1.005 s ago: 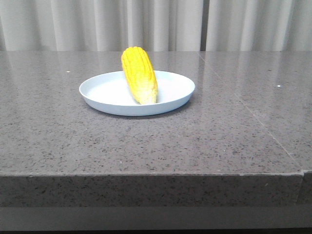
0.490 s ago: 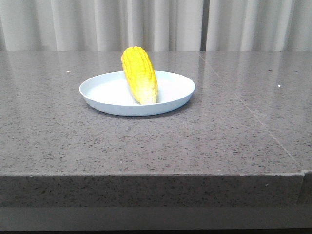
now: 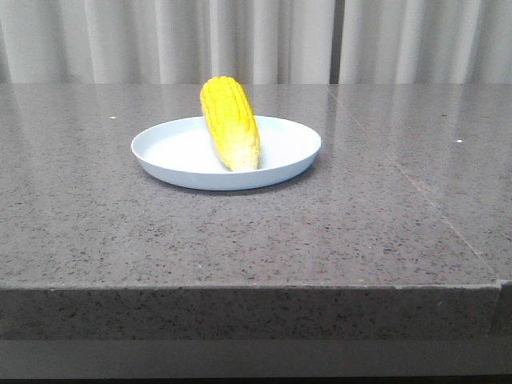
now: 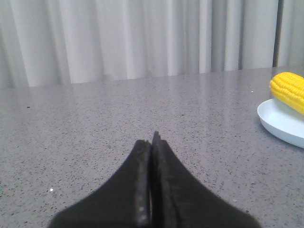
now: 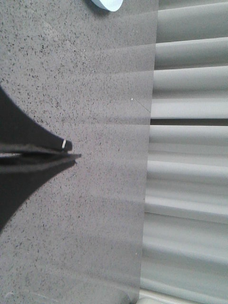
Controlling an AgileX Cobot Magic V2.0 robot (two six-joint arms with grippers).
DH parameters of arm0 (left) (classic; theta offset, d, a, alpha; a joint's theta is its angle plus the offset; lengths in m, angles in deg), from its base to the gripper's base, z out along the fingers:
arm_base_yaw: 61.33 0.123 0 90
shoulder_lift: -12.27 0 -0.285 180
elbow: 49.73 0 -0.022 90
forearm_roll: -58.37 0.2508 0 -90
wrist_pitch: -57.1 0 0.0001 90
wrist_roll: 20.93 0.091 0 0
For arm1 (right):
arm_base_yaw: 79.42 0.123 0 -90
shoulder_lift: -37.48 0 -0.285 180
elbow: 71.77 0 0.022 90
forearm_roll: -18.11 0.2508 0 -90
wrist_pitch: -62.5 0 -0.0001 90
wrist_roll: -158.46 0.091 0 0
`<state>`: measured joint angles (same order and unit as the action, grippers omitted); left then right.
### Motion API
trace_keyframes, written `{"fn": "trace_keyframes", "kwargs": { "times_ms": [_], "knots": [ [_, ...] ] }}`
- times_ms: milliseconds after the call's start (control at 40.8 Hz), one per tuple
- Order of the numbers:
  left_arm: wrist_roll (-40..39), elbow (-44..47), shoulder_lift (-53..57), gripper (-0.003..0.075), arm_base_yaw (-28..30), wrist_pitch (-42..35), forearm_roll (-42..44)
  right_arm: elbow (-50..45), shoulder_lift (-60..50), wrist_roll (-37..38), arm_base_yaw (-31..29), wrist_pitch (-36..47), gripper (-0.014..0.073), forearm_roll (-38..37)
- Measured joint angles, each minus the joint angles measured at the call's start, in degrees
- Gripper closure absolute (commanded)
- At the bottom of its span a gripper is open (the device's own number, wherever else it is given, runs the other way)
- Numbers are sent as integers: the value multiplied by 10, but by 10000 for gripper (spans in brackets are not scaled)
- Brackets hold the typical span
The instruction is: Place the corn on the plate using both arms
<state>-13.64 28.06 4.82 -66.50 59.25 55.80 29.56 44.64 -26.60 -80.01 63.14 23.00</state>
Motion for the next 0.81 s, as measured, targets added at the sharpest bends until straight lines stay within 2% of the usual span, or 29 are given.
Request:
{"fn": "trace_keyframes", "kwargs": {
  "times_ms": [270, 809],
  "knots": [
    [0, 0, 0, 741, 0, 0, 0, 0, 0, 37, 0, 0, 680, -8],
    [0, 0, 0, 741, 0, 0, 0, 0, 0, 46, 0, 0, 680, -29]
  ]
}}
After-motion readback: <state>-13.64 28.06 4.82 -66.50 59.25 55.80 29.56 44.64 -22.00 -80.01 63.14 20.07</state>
